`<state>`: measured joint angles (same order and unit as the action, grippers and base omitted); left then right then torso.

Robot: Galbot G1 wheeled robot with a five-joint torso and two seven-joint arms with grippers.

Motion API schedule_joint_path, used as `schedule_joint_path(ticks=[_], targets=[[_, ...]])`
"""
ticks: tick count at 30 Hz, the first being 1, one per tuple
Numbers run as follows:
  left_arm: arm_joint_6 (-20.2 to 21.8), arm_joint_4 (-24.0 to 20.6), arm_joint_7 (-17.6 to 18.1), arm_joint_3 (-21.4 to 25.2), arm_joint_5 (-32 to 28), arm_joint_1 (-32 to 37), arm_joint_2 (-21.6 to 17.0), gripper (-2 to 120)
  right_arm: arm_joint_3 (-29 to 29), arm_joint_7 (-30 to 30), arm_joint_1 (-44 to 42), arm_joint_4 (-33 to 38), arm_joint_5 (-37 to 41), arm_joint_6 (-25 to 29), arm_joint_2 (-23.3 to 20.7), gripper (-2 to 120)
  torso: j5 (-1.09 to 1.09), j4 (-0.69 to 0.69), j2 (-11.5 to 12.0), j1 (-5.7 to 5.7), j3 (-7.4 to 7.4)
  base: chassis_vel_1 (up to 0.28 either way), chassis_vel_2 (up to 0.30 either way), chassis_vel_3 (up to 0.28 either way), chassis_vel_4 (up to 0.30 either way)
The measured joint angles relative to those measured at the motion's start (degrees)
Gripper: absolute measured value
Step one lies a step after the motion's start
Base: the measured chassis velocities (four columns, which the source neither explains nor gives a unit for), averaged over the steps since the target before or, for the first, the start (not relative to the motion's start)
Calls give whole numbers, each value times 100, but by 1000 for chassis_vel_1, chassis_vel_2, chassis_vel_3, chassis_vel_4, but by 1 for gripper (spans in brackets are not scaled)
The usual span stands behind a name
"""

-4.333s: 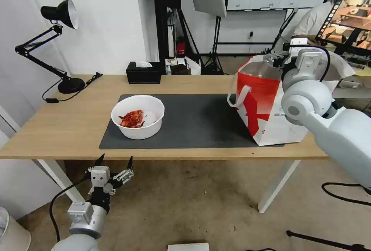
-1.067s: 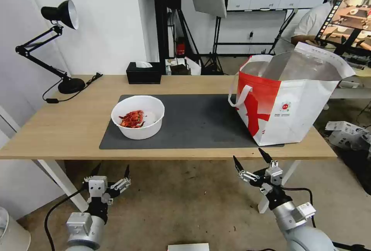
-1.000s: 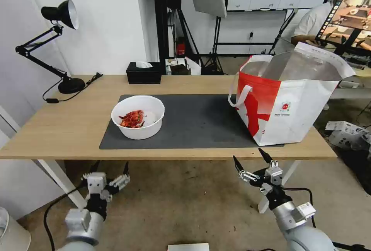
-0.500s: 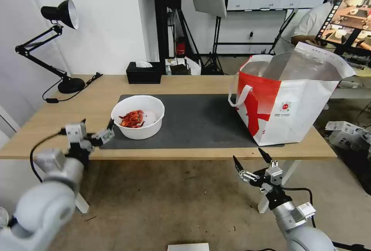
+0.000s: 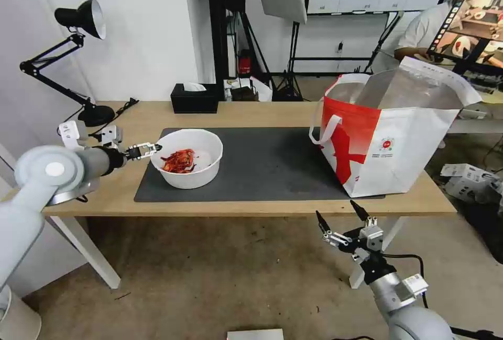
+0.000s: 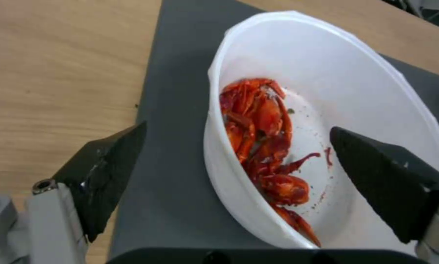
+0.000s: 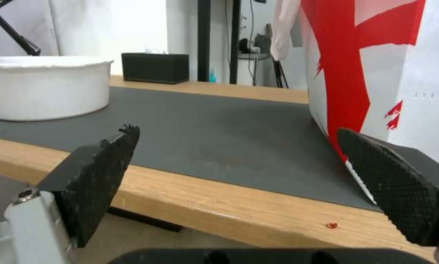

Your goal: Pick up the trash from the table and place it into the takeout bag.

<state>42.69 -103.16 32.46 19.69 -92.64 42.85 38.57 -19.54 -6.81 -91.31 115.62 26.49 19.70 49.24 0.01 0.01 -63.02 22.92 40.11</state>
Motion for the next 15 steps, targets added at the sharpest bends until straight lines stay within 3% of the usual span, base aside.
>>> schedule_joint_path(ticks=[6,15], targets=[[-19,253,24,-236,24,-231,92,100,0,0,0,0,0,0,0,100,-1,0,0,0,0,0,0,0,0],[-41,797,445,-756,10,-746,364,100,0,0,0,-1,0,0,0,100,-1,-1,0,0,0,0,0,0,0]])
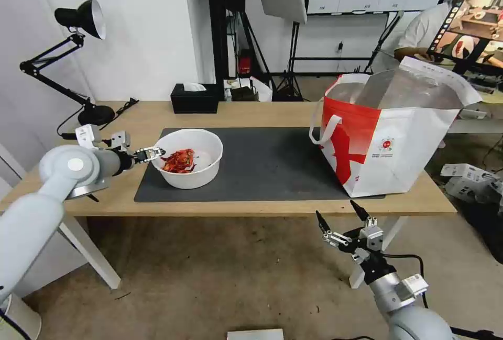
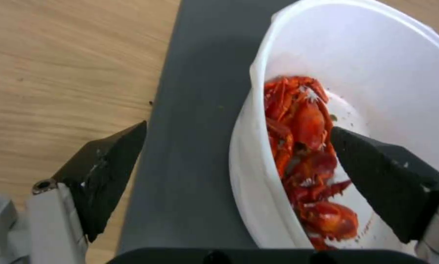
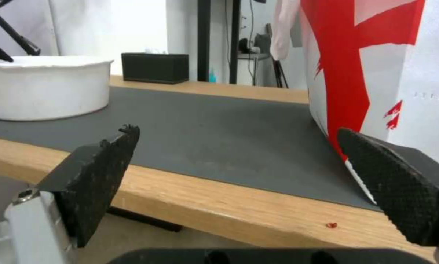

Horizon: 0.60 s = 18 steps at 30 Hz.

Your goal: Pick up the trash from the table and place it into the takeout bag.

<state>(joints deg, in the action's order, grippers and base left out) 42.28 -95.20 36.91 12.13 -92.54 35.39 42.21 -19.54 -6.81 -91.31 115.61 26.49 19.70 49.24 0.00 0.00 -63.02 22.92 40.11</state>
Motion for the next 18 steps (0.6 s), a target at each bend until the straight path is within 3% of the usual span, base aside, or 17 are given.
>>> schedule_joint_path(ticks=[5,8,13,15,18], targets=[[-3,108,143,-169,-95,-180,111,99,0,0,0,0,0,0,0,100,0,0,0,0,0,0,0,0,0],[-6,276,255,-363,-124,-359,238,84,0,0,0,0,0,0,0,100,-1,0,0,0,0,0,0,0,0],[-7,369,323,-430,-124,-414,289,72,0,0,0,0,0,0,0,100,0,-1,0,0,0,0,0,0,0],[-9,401,337,-448,-120,-421,285,59,0,0,0,0,0,0,0,100,0,0,0,0,0,0,0,0,0],[-10,404,335,-448,-116,-426,274,48,0,0,0,0,0,0,0,100,0,0,0,0,0,0,0,0,0]])
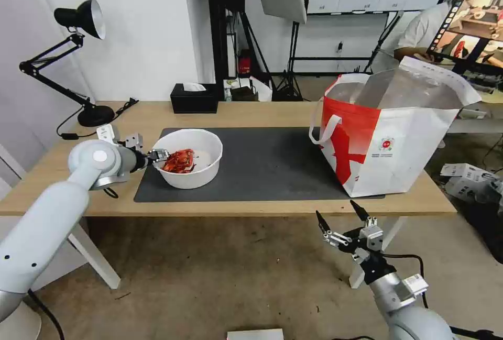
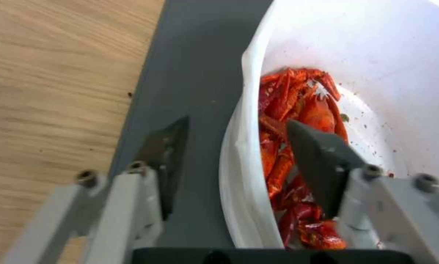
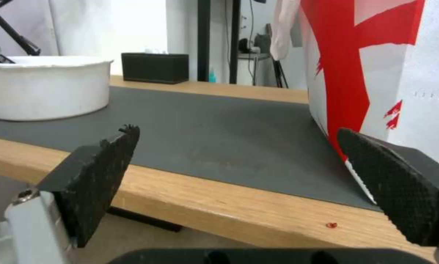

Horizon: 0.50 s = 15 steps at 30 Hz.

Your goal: Pick up the trash from the table and place it into the takeout bag.

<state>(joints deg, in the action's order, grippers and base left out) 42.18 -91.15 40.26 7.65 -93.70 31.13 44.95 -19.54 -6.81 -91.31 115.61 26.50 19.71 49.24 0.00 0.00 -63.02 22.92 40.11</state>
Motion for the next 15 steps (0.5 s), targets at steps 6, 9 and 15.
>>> schedule_joint_path(ticks=[6,9,15], targets=[[-3,-29,-3,11,10,45,-9,29,0,1,0,0,0,0,0,100,0,0,-1,0,0,0,0,0,0],[-3,-38,-6,16,14,64,-10,17,0,0,0,0,0,0,0,100,0,0,-1,0,0,0,0,0,0],[-4,-22,-16,18,7,66,-16,0,0,0,0,0,0,0,0,100,0,0,-1,0,0,0,0,0,0]])
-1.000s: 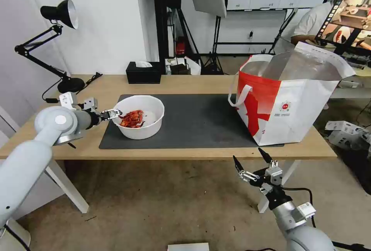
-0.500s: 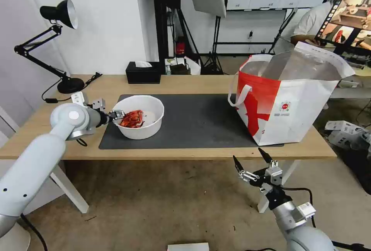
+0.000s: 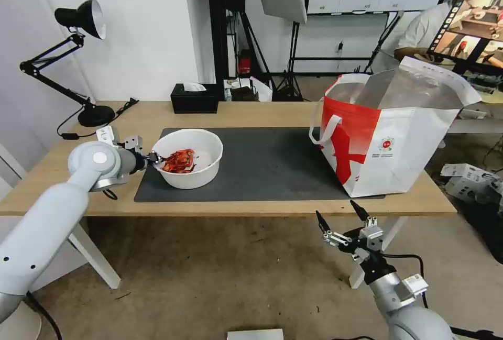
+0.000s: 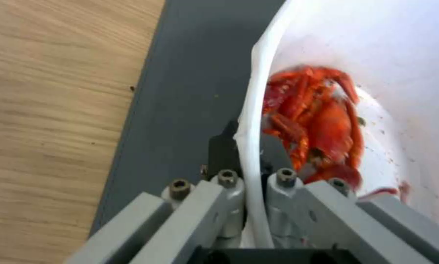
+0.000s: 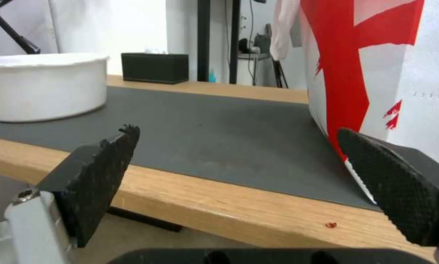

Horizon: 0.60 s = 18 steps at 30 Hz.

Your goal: Pick up the trash from the table and place it into the takeout bag.

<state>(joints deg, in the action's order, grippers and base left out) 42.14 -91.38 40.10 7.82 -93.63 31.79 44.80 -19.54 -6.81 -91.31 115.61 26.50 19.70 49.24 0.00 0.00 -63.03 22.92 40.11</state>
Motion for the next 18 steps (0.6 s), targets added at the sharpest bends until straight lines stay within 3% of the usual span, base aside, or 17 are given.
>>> schedule_joint_path(ticks=[12,18], targets=[[-35,-179,-67,101,52,-68,-40,0,0,0,0,0,0,0,0,100,2,1,0,0,0,0,0,0,0],[-443,-579,-291,-124,531,-691,-118,0,0,0,0,0,0,0,0,100,-1,0,0,0,0,0,0,0,0]])
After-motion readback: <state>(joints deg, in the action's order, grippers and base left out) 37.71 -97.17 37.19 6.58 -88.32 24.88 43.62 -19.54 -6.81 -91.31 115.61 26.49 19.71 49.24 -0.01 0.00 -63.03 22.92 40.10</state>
